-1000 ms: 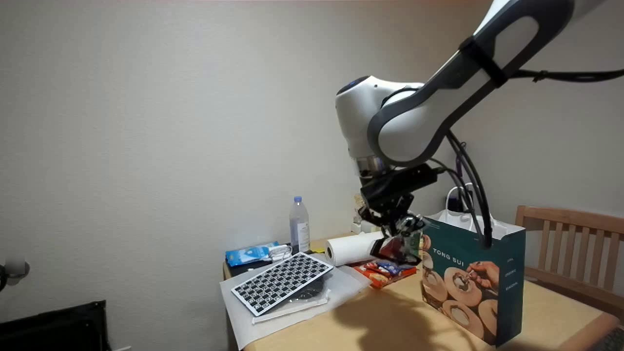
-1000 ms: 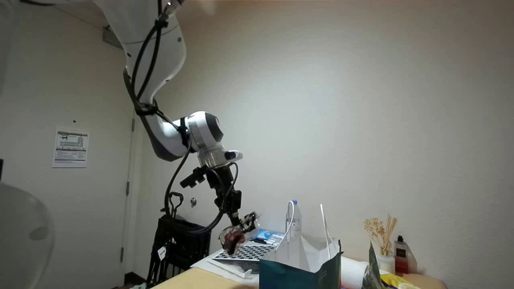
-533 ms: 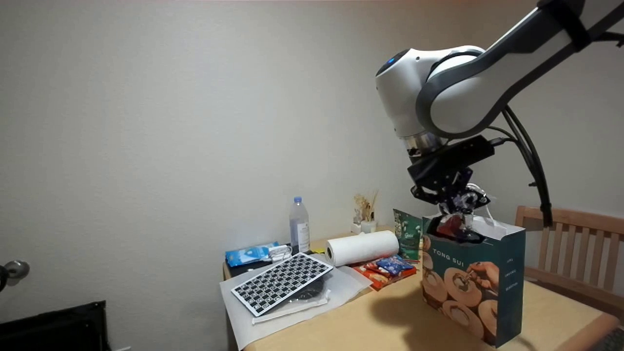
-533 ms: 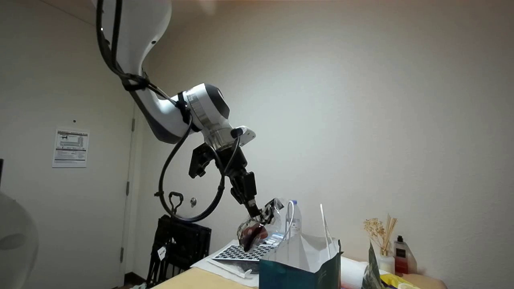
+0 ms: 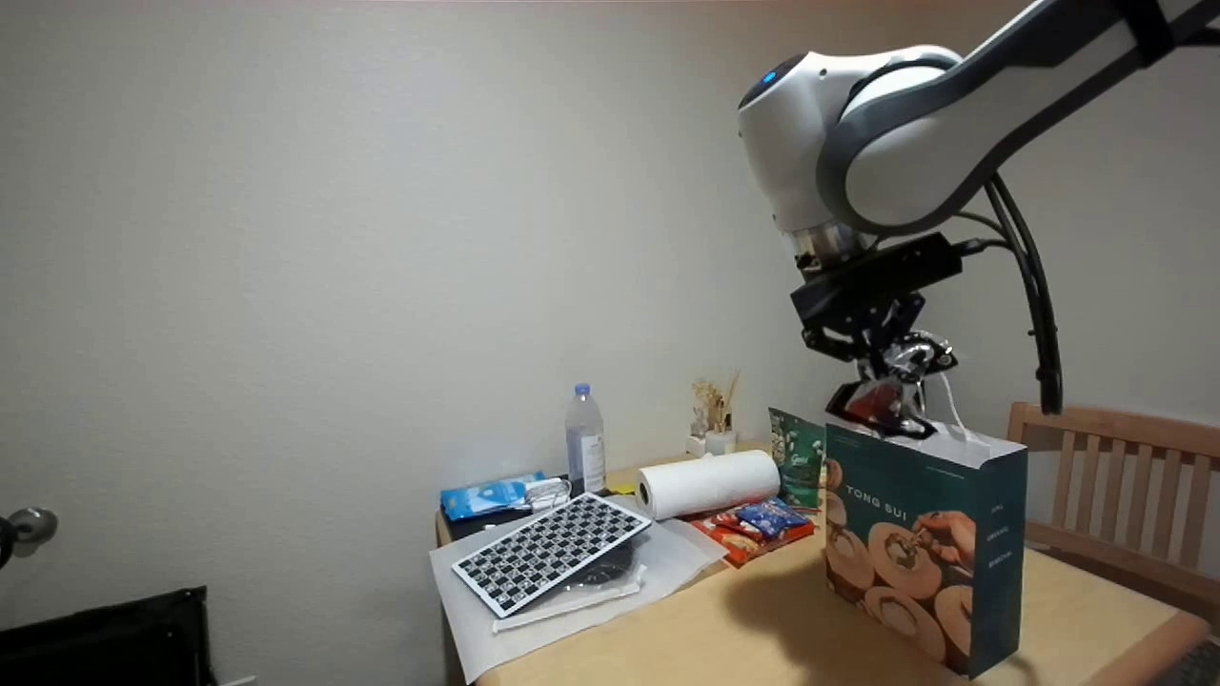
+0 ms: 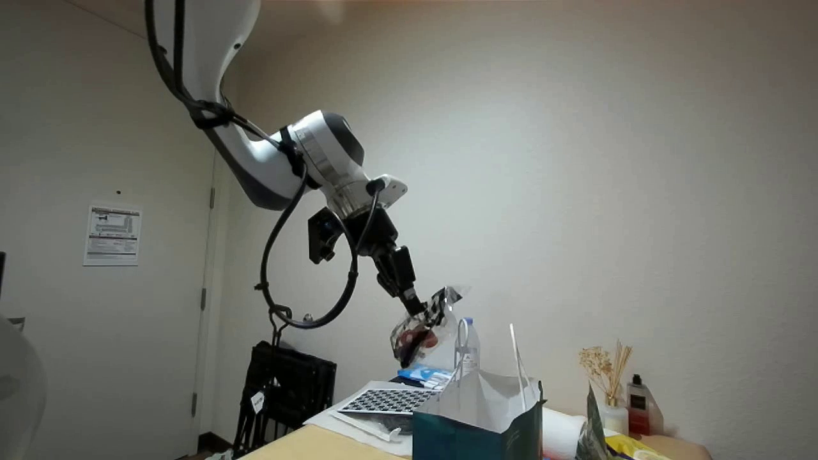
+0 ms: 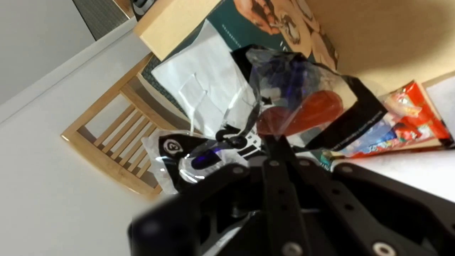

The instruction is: Put the clear plastic in the green paper bag.

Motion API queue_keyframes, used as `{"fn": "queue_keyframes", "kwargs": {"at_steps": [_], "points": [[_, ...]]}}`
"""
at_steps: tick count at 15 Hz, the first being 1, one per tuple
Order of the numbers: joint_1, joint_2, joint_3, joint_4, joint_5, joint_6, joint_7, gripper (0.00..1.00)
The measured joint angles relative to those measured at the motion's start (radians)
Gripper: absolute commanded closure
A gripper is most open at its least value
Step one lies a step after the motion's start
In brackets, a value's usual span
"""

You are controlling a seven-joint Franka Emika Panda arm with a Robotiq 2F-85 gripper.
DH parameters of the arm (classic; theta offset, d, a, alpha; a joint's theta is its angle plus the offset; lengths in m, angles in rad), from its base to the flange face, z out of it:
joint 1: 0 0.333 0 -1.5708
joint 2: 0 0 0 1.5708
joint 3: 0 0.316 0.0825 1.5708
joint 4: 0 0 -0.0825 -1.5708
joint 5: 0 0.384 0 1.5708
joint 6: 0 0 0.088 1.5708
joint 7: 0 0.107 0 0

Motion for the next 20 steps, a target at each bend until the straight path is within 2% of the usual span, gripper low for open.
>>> {"fn": "queue_keyframes", "kwargs": {"at_steps": [5,12,16,20], "points": [[-0.061,-0.082,0.013,0.042,-0.012,-0.118,0.143,1.0],[-0.153,-0.082,-0.001,0.043,-0.074,-0.124,0.45,1.0],[-0.161,-0.037,-0.001,0.051,-0.093,-0.123,0.655,1.0],[-0.145,0.052,0.001,0.078,-0.094,-0.091,0.741,1.0]]}}
